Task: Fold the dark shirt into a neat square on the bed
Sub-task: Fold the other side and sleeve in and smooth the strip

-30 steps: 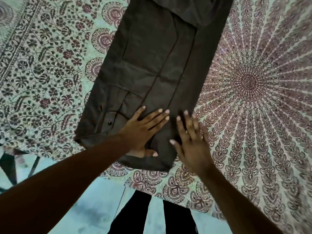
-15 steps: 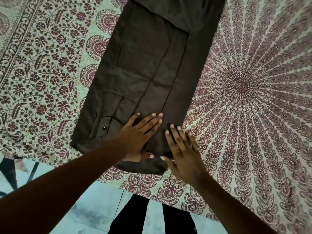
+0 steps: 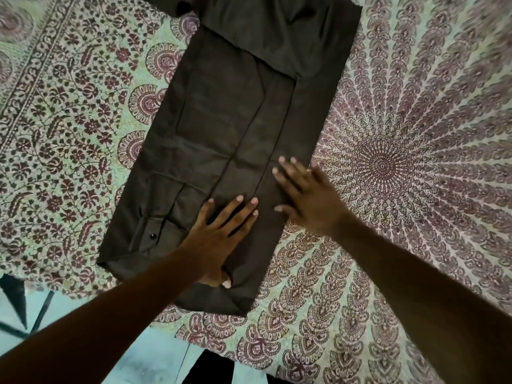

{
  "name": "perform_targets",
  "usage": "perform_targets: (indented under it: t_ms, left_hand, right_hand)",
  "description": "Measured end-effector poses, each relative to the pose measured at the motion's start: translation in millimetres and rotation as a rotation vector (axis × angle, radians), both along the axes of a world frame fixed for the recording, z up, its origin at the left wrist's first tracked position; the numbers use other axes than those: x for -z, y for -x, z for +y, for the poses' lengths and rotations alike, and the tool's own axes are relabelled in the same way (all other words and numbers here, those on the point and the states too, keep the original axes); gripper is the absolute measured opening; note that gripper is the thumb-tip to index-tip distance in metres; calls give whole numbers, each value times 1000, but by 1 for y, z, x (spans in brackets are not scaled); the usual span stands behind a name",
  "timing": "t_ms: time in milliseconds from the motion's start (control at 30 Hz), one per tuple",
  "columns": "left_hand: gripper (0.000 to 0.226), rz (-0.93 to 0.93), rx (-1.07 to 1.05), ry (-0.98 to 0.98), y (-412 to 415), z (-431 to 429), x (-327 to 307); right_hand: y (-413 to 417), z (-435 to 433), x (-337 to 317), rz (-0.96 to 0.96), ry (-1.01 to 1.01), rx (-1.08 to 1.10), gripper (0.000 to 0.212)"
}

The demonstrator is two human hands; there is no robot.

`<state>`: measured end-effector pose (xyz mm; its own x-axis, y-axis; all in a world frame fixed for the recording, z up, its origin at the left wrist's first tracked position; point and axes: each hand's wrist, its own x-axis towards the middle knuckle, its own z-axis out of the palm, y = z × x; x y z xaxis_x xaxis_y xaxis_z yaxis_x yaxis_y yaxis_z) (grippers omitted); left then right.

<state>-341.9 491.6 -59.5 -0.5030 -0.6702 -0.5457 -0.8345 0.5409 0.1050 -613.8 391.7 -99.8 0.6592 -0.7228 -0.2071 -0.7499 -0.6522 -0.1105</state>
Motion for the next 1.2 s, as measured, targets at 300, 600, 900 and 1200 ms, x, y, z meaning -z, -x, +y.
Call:
perform_targets:
  t_ms: [300,600,900,1200]
  left_hand:
    - [127,105,-116,214,40,-47,-6]
    - [183,44,-271,-49,70,-170,14]
    - [184,-2,-308,-134,80,-176,12]
    - [179,110,-257,-120,68,-176,8]
  right_hand:
    - [24,-135,-16,1,-49,187,81]
    - [60,-229,-10,32,-54,310,90]
    - [53,-337,-25,163,-184,469,94]
    - [-16,-268,-35,1,-45,303,80]
